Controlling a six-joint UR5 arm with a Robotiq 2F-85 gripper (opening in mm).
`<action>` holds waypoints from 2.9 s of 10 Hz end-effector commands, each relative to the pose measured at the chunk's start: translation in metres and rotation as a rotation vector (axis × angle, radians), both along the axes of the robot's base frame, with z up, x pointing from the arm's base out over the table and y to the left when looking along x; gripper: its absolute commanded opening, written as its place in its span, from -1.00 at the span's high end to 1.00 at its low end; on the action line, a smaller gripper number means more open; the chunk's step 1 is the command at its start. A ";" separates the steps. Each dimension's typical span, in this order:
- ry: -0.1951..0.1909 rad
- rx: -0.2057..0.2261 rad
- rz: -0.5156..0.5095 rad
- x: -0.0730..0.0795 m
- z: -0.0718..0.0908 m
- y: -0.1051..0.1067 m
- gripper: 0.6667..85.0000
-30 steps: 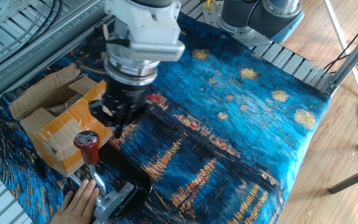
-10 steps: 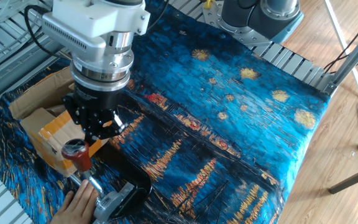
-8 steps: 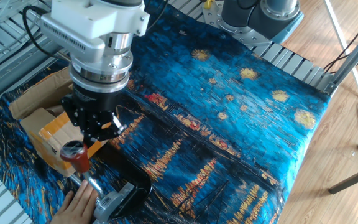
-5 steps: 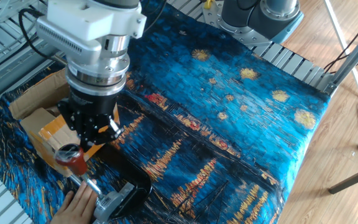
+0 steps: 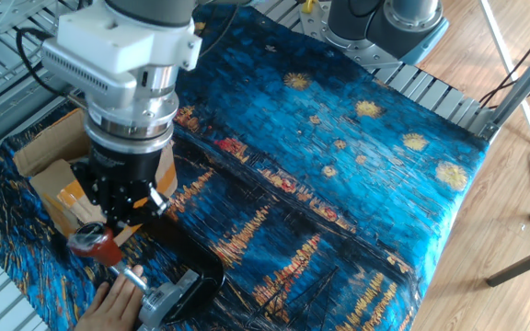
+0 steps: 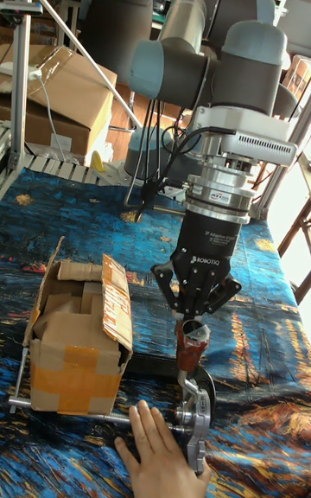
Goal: Pull up the lever
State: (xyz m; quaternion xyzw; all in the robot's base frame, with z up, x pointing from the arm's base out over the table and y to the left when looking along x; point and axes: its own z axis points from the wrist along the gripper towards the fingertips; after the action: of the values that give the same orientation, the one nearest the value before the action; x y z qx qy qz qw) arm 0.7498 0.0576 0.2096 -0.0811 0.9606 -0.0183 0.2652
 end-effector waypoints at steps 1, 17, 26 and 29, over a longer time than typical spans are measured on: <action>-0.023 0.023 -0.004 0.013 -0.003 0.002 0.98; -0.080 -0.006 -0.017 0.060 -0.052 -0.004 0.98; 0.032 0.083 -0.002 0.002 -0.017 0.012 0.73; -0.051 0.068 0.005 0.023 -0.006 0.012 0.67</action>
State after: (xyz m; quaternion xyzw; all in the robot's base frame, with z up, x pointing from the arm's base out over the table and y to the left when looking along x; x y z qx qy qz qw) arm 0.7663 0.0667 0.1927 -0.0814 0.9581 0.0070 0.2744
